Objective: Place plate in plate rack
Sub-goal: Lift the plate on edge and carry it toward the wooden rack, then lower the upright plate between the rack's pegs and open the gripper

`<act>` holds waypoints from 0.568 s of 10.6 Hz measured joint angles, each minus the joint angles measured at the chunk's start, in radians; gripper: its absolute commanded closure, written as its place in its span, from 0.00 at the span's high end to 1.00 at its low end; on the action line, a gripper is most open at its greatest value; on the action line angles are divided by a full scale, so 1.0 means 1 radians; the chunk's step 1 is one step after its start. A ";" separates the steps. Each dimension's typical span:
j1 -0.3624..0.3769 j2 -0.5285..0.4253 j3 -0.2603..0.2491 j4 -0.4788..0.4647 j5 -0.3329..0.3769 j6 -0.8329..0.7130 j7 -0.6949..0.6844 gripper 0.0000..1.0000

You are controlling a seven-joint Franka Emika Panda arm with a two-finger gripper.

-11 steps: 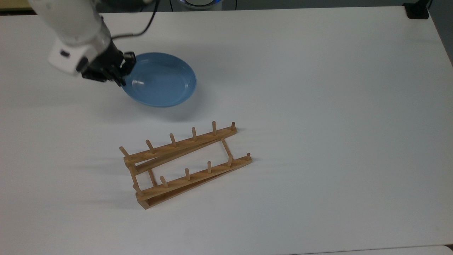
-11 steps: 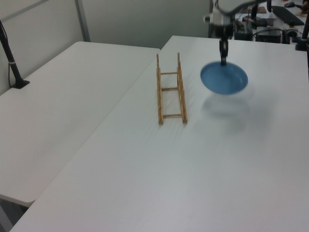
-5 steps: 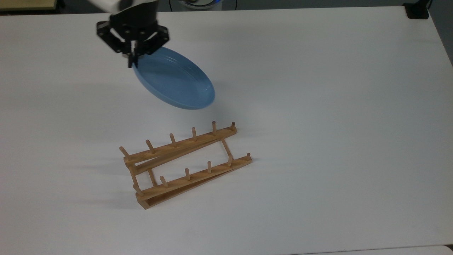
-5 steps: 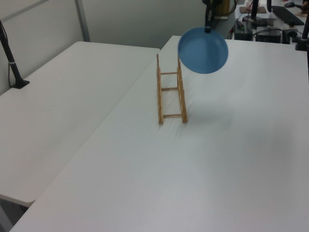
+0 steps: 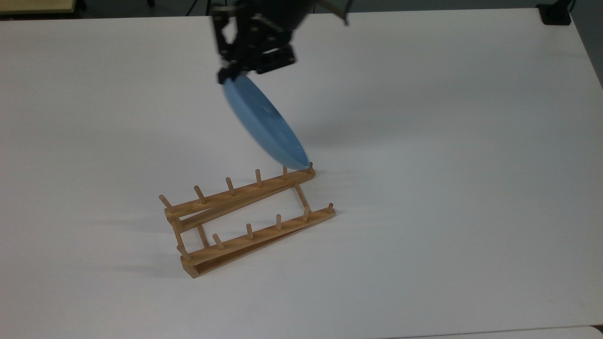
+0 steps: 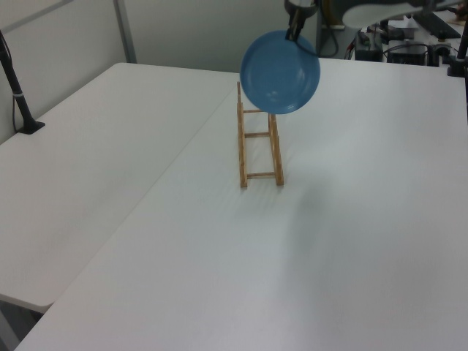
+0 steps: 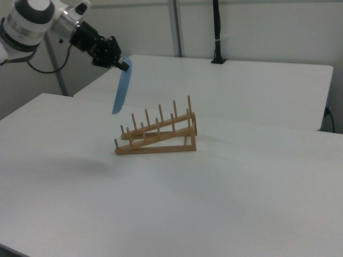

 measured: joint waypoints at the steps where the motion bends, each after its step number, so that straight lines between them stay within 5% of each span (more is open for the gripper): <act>1: 0.038 0.010 0.000 -0.001 -0.037 -0.010 0.030 0.00; 6: 0.128 0.142 -0.002 -0.001 -0.183 -0.062 0.182 0.00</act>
